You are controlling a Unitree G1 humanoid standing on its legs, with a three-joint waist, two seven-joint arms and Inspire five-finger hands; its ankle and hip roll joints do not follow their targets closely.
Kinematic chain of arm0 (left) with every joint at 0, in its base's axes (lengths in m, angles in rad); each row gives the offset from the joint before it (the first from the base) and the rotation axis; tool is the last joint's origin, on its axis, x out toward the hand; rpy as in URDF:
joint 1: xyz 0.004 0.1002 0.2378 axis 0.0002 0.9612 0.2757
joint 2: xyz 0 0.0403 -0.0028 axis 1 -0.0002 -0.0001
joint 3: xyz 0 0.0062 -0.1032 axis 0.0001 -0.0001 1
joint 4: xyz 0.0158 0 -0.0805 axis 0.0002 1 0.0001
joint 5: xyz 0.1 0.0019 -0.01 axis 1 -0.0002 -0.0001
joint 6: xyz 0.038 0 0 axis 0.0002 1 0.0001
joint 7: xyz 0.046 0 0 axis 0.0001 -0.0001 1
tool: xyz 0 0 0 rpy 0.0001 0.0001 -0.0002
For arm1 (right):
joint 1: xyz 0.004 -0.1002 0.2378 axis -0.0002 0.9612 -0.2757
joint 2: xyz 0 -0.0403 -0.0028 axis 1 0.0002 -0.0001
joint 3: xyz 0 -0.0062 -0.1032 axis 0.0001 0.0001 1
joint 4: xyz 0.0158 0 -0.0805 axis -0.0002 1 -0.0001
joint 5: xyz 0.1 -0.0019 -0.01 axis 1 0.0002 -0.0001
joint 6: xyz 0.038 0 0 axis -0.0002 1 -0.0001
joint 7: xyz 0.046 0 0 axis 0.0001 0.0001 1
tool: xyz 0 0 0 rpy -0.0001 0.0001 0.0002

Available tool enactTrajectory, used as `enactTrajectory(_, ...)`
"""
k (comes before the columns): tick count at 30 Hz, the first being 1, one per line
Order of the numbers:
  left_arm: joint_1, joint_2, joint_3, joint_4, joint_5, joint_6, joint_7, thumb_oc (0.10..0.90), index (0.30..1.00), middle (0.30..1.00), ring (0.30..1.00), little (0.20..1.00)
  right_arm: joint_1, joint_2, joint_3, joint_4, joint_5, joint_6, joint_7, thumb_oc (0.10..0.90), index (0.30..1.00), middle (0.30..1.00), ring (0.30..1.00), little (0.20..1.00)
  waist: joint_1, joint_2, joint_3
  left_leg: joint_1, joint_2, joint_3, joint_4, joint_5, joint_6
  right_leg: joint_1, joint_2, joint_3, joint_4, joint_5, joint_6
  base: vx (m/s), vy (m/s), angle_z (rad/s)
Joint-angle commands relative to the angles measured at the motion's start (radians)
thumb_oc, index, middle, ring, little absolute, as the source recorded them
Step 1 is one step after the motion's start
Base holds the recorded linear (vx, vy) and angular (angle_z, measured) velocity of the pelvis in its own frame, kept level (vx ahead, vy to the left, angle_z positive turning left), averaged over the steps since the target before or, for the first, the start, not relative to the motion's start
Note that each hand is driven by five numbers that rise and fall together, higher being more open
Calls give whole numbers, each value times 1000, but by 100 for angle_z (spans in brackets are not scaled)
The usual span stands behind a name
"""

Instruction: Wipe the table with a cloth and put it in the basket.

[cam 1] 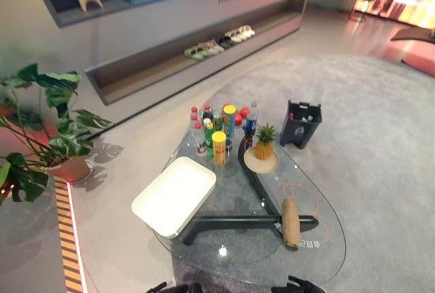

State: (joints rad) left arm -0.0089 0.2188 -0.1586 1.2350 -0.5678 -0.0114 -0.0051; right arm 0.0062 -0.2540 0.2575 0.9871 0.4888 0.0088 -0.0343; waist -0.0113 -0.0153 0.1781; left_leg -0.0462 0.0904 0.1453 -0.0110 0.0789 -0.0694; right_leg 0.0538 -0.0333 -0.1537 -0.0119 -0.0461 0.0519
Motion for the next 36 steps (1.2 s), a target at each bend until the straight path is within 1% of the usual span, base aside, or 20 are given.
enactTrajectory(1, -26, -3, -43, 14, -28, -23, 23, 800, 900, 900, 900, 900, -79, -30, 21, -153, 62, -78, -112, 800, 900, 900, 900, 900, -13, -48, 58, 1, -69, -2, 119, -147, 36, -90, -12, 19, 62, 27, 28, -83, 1, 0)
enactTrajectory(2, -23, -3, -43, 8, -33, -26, 26, 800, 900, 900, 900, 900, -78, -35, 20, -198, 59, -74, -138, 800, 900, 900, 900, 900, -16, -48, 67, -6, -70, -1, 125, -147, 36, -97, -11, 19, 67, 25, 27, -67, 12, 0)
enactTrajectory(3, -12, -2, -39, -7, -40, -35, 29, 800, 900, 900, 900, 900, -67, -46, 14, -298, 57, -81, -195, 800, 900, 900, 900, 900, -25, -48, 83, -17, -73, 2, 131, -148, 37, -110, -9, 20, 75, 24, 26, -53, 13, 1)
enactTrajectory(4, -10, -2, -38, -9, -40, -37, 28, 800, 900, 900, 900, 900, -64, -48, 13, -313, 58, -84, -201, 800, 900, 900, 900, 900, -26, -48, 86, -19, -74, 3, 133, -149, 38, -112, -9, 20, 76, 23, 26, -60, 21, 2)
enactTrajectory(5, -2, 2, -37, -24, -44, -49, 22, 800, 900, 900, 900, 900, -53, -60, 4, -402, 53, -94, -240, 800, 900, 900, 900, 900, -34, -49, 102, -32, -76, 8, 140, -151, 38, -124, -9, 21, 81, 22, 27, -41, 14, 2)
enactTrajectory(6, -1, 3, -37, -27, -44, -52, 22, 800, 900, 900, 900, 900, -52, -62, 2, -417, 49, -96, -249, 800, 900, 900, 900, 900, -36, -48, 104, -35, -76, 9, 141, -151, 38, -127, -9, 21, 82, 22, 27, -82, 34, 1)
enactTrajectory(7, 1, 7, -41, -46, -43, -65, 22, 800, 900, 900, 900, 900, -46, -76, -7, -501, 23, -110, -299, 800, 900, 900, 900, 900, -45, -47, 122, -53, -79, 16, 149, -152, 40, -147, -10, 23, 92, 21, 27, -63, 28, -2)
enactTrajectory(9, -4, 10, -46, -59, -39, -72, 24, 800, 900, 900, 900, 900, -47, -85, -15, -543, 10, -133, -330, 800, 900, 900, 900, 900, -51, -45, 136, -74, -80, 19, 160, -151, 41, -168, -10, 23, 105, 20, 26, -88, 41, -6)
enactTrajectory(10, -10, 9, -57, -70, -43, -80, 28, 800, 900, 900, 900, 900, -54, -94, -28, -586, 11, -153, -365, 800, 900, 900, 900, 900, -56, -43, 156, -100, -81, 21, 179, -151, 41, -194, -13, 22, 123, 19, 25, -98, 47, -8)
enactTrajectory(12, -14, 7, -63, -75, -47, -83, 31, 800, 900, 900, 900, 900, -60, -98, -36, -612, 13, -156, -385, 800, 900, 900, 900, 900, -58, -40, 167, -119, -82, 21, 195, -153, 42, -212, -15, 21, 137, 17, 24, -59, 36, -2)
enactTrajectory(14, -20, 3, -73, -87, -74, -83, 29, 800, 900, 900, 900, 900, -73, -110, -50, -662, 3, -186, -456, 800, 900, 900, 900, 900, -62, -34, 194, -156, -85, 23, 231, -159, 41, -246, -21, 13, 163, 13, 20, -43, 51, 2)
enactTrajectory(17, -20, -3, -82, -99, -79, -81, 25, 800, 900, 900, 900, 900, -85, -120, -65, -698, -10, -204, -514, 800, 900, 900, 900, 900, -62, -26, 218, -181, -89, 22, 254, -162, 39, -265, -25, 7, 173, 13, 15, -19, 38, 2)
enactTrajectory(18, -20, -3, -82, -100, -79, -82, 25, 800, 900, 900, 900, 900, -86, -121, -65, -699, -11, -206, -518, 800, 900, 900, 900, 900, -62, -25, 219, -183, -89, 22, 255, -163, 39, -266, -25, 6, 173, 12, 15, -2, 34, -1)
enactTrajectory(20, -16, -5, -97, -121, -87, -80, 27, 800, 900, 900, 900, 900, -102, -129, -70, -728, -32, -205, -584, 800, 900, 900, 900, 900, -61, -16, 241, -209, -93, 19, 285, -169, 38, -287, -30, 3, 190, 8, 11, 0, 44, -1)
enactTrajectory(23, -21, -6, -105, -139, -99, -76, 35, 800, 900, 900, 900, 900, -122, -135, -68, -741, -45, -204, -631, 800, 900, 900, 900, 900, -60, -9, 259, -240, -96, 17, 312, -173, 38, -313, -31, 2, 208, 5, 6, -6, 25, 0)
enactTrajectory(26, -34, -7, -124, -183, -125, -71, 45, 800, 900, 900, 900, 900, -165, -145, -65, -761, -63, -183, -695, 800, 900, 900, 900, 900, -59, 7, 298, -297, -100, 17, 354, -173, 34, -368, -36, -6, 242, 4, -2, -27, 52, 2)
enactTrajectory(28, -37, -10, -129, -204, -135, -69, 43, 800, 900, 900, 900, 900, -183, -146, -66, -767, -66, -173, -717, 800, 900, 900, 900, 900, -58, 13, 312, -314, -102, 16, 363, -171, 33, -385, -38, -9, 252, 5, -3, -22, 37, 4)
enactTrajectory(30, -41, -14, -137, -235, -194, -69, 36, 800, 900, 900, 900, 900, -216, -151, -65, -773, -78, -169, -743, 800, 900, 900, 900, 900, -55, 20, 336, -333, -108, 16, 374, -173, 35, -407, -39, -9, 262, 7, -4, -7, 12, 2)
enactTrajectory(32, -44, -19, -140, -253, -227, -74, 41, 800, 900, 900, 900, 900, -243, -150, -61, -779, -91, -165, -758, 800, 900, 900, 900, 900, -54, 25, 342, -361, -113, 16, 378, -173, 38, -440, -39, -8, 270, 10, -3, -8, 17, 0)
enactTrajectory(36, -48, -15, -152, -288, -227, -67, 58, 800, 900, 900, 900, 900, -294, -159, -52, -790, -107, -147, -785, 800, 900, 900, 900, 900, -50, 35, 342, -424, -116, 19, 395, -172, 39, -508, -41, -5, 292, 14, -1, -7, 26, -1)
